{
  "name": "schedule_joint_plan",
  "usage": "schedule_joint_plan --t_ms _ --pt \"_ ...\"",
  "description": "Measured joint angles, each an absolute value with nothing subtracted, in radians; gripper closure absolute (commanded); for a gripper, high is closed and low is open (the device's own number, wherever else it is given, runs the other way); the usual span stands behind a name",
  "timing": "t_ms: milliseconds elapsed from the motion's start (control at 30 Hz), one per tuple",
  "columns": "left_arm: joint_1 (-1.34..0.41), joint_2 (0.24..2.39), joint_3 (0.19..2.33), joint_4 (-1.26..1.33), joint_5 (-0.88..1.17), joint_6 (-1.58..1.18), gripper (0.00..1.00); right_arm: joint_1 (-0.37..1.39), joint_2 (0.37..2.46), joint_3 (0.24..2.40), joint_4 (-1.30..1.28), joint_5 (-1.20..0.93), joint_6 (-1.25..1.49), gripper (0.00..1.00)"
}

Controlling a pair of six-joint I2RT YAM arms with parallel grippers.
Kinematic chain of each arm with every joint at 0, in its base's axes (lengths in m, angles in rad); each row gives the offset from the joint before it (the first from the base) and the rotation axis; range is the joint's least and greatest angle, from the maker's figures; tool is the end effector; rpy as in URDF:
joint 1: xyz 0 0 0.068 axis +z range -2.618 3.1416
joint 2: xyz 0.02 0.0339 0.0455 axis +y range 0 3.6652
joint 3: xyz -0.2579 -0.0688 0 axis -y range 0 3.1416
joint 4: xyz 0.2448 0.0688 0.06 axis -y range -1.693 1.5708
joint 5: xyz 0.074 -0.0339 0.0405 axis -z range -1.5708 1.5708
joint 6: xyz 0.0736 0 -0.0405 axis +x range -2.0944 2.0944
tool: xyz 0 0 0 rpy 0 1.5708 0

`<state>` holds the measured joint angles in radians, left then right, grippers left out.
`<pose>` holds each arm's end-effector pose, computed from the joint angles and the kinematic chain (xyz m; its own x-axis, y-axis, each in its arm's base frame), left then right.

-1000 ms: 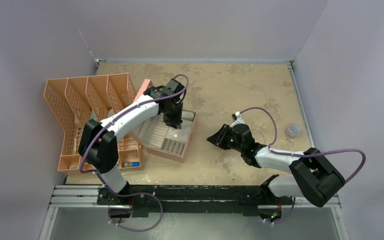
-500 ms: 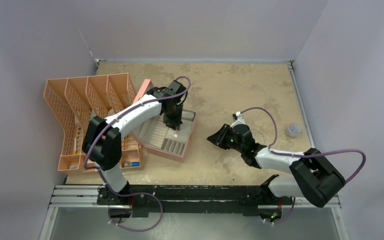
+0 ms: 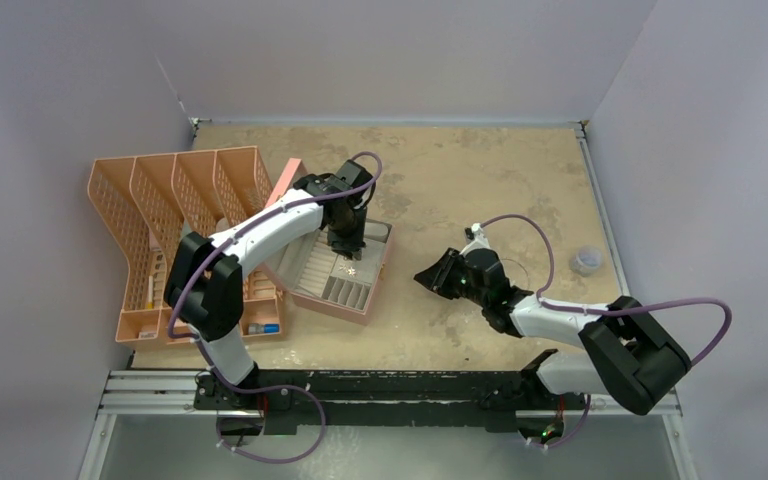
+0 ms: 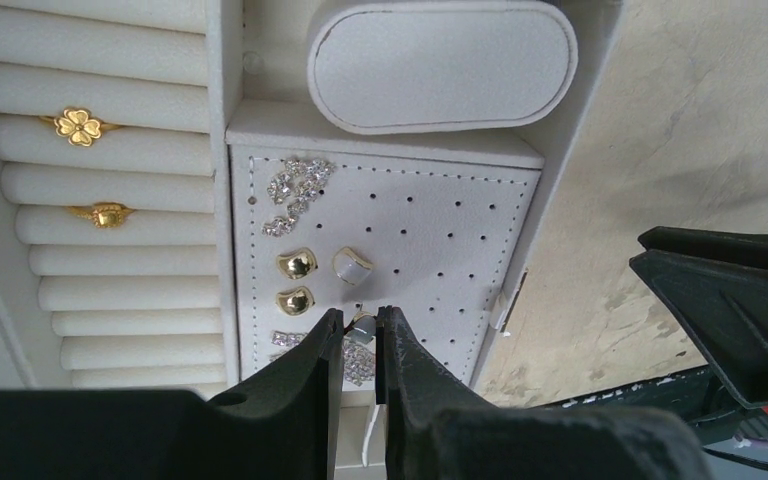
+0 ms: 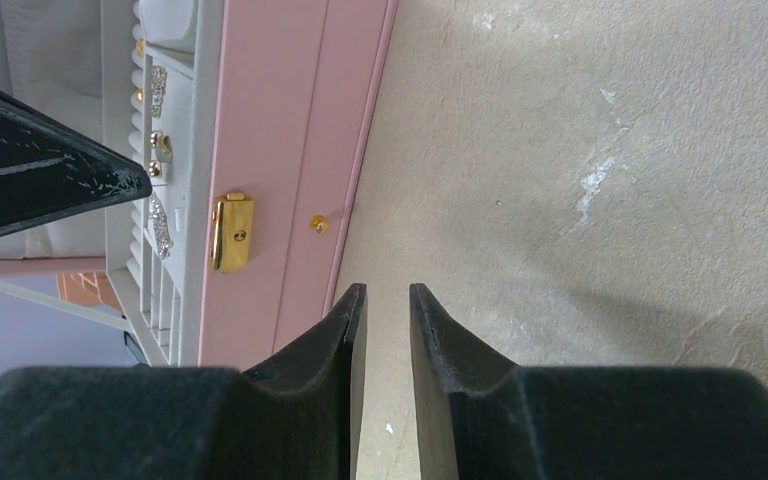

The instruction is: Organize the mixed jewelry

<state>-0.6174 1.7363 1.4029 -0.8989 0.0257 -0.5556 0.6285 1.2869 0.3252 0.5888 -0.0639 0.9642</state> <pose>0.2944 -0.2114 0.2053 -0.9624 0.0366 -0.2693 0.0919 0.9763 -0.1957 0.2192 0.1651 0.1409 -0.6896 0.5124 -0.5118 -0.1198 0.6162 0.7784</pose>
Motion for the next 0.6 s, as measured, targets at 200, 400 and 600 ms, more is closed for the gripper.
schedule_joint_plan --t_ms 200,400,600 --pt "-0.617 1.736 1.403 -0.881 0.027 -0.556 1.0 0.628 1.287 0.325 0.589 -0.062 0.964 0.76" --pt "-0.617 1.74 1.403 -0.884 0.021 -0.555 1.0 0.628 1.287 0.325 0.589 -0.062 0.964 0.76" --pt "-0.617 1.74 1.403 -0.884 0.021 -0.554 1.0 0.628 1.287 0.325 0.589 -0.062 0.964 0.76"
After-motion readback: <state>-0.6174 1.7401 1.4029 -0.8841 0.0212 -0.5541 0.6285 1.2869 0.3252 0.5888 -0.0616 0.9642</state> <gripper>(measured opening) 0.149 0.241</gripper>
